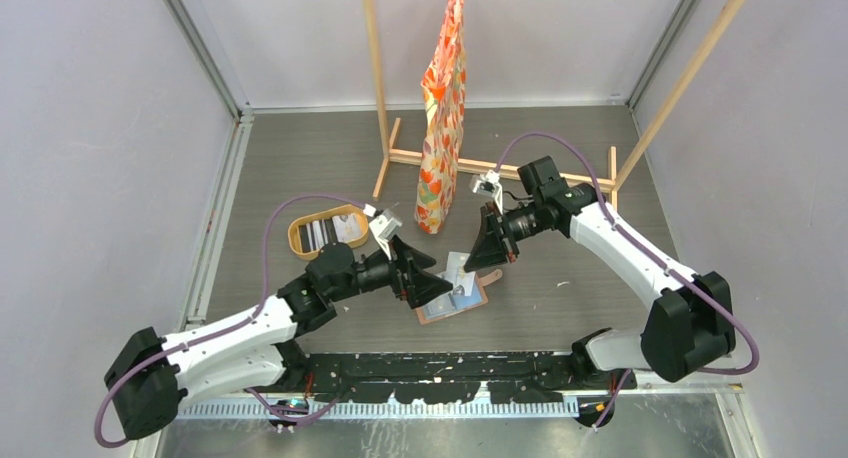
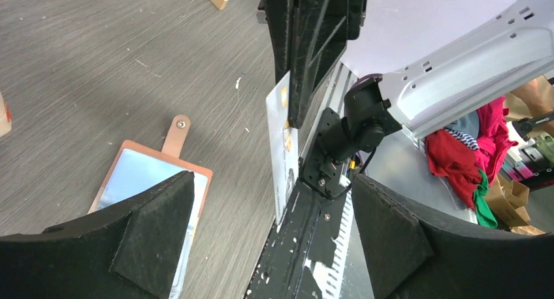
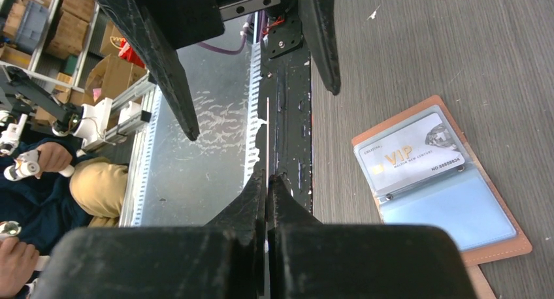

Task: Put the credit cards into the card holder
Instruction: Insert the credit card into the card holder.

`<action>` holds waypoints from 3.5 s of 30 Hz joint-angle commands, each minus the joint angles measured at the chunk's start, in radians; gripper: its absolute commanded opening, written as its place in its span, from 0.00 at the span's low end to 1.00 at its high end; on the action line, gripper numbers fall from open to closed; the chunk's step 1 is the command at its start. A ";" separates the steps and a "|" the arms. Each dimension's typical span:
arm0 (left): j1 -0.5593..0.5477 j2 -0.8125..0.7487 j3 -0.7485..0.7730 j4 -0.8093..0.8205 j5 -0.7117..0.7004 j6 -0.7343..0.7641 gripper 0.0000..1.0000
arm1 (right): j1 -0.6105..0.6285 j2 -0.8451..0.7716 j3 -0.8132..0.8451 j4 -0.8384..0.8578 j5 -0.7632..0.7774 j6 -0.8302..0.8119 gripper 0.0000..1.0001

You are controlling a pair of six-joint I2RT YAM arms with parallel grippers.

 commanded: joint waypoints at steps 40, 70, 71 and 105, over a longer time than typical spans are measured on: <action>0.123 0.235 0.032 0.247 0.484 -0.181 0.23 | 0.163 0.133 0.111 -0.233 0.128 -0.267 0.01; 0.338 0.345 -0.240 0.330 0.122 -0.508 0.00 | 0.037 0.400 0.125 -0.135 0.502 -0.053 0.03; 0.330 0.328 -0.252 0.330 0.074 -0.516 0.00 | 0.037 0.408 0.121 -0.113 0.507 -0.021 0.02; 0.073 0.439 -0.230 0.377 -0.328 -0.615 0.00 | 0.013 0.554 0.133 -0.080 0.460 0.191 0.01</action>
